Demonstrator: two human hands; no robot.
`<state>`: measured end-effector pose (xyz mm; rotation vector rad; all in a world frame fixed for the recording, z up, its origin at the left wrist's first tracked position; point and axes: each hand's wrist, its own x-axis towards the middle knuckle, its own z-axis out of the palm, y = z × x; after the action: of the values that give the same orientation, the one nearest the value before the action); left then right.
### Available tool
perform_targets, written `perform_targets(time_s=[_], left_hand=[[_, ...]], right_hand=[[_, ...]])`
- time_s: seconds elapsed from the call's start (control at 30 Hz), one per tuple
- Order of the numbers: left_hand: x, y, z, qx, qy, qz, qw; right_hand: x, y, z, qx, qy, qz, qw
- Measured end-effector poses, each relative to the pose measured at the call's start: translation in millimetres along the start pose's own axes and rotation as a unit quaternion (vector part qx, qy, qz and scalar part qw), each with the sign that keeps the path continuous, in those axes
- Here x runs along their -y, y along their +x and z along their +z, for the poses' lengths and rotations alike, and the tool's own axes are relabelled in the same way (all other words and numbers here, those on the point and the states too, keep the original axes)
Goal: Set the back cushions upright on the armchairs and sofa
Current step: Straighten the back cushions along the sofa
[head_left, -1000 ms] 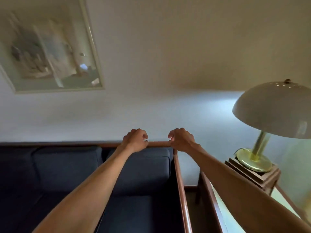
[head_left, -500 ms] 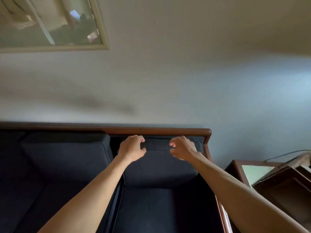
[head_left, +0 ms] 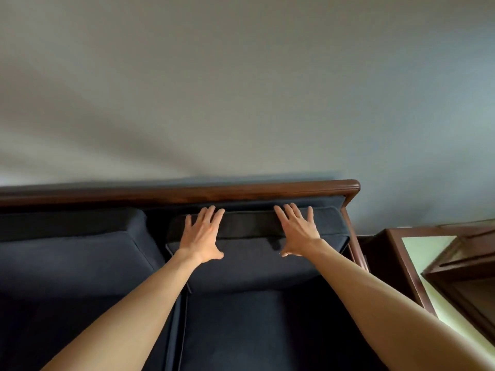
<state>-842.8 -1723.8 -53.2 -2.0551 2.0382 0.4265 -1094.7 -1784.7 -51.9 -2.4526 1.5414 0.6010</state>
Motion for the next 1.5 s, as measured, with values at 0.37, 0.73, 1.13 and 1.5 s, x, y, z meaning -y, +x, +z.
perform_targets(time_s=[0.37,0.73,1.13,1.5], left_hand=[[0.4,8.0,11.4,-0.059,0.060,0.027,0.996],[0.0,3.4,37.6,-0.080,0.015,0.035,0.996],[-70.1,-9.8,64.9,-0.146,-0.023,0.086,0.985],[-10.3,-15.2,58.9,-0.099,-0.024,0.010,0.995]], right_hand=[[-29.5,0.5,16.5,-0.077,-0.040,-0.019,0.996],[-20.9,-17.7,33.8,-0.077,0.016,0.044,0.996],[-5.4,-16.8,56.0,-0.143,0.078,-0.021,0.986],[-89.3,-38.3,57.7,-0.061,0.077,0.072,0.993]])
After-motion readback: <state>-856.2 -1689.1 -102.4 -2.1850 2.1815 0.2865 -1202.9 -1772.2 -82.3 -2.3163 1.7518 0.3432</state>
